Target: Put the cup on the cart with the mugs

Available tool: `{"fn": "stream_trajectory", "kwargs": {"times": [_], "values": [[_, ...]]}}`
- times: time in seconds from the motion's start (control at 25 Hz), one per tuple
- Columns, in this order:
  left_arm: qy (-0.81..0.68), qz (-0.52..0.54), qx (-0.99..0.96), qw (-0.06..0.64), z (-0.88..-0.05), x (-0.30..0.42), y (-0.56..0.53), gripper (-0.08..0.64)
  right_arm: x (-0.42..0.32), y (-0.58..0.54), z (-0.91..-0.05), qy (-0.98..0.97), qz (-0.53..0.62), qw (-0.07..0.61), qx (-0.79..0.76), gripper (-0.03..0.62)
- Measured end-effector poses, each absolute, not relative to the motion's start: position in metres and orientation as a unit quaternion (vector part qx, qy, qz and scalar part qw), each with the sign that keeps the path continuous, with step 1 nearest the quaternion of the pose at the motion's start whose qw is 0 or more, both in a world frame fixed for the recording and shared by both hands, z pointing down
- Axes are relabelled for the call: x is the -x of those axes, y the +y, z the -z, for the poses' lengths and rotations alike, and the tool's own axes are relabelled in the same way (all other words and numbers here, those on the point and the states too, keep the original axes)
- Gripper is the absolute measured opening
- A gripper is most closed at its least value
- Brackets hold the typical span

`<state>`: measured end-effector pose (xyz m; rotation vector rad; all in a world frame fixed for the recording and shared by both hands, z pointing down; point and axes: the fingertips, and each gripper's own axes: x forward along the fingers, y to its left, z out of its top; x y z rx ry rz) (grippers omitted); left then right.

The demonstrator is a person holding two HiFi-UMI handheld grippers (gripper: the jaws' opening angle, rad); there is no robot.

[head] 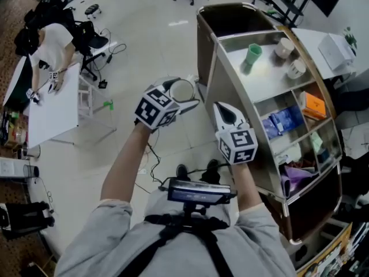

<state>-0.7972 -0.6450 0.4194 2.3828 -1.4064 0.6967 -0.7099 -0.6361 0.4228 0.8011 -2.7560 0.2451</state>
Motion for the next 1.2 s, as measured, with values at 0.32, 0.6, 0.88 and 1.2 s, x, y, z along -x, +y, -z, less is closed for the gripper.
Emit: {"fn": "stream_trajectory", "kwargs": {"times": [0.32, 0.6, 0.88, 1.2], "values": [[-0.441, -0.246, -0.855, 0.115, -0.379, 0.77, -0.715, 0.41, 0.69, -0.715, -0.37, -0.932, -0.065, 0.1, -0.342, 0.005], [-0.373, -0.262, -0.884, 0.102, -0.361, 0.706, -0.784, 0.41, 0.641, -0.784, -0.359, -0.907, -0.07, 0.095, -0.404, 0.005], [-0.31, -0.28, -0.901, 0.116, -0.372, 0.636, -0.846, 0.41, 0.573, -0.845, -0.368, -0.876, -0.084, 0.099, -0.464, 0.005], [-0.267, -0.303, -0.904, 0.14, -0.4, 0.561, -0.907, 0.41, 0.518, -0.894, -0.383, -0.85, -0.105, 0.102, -0.506, 0.005]]}}
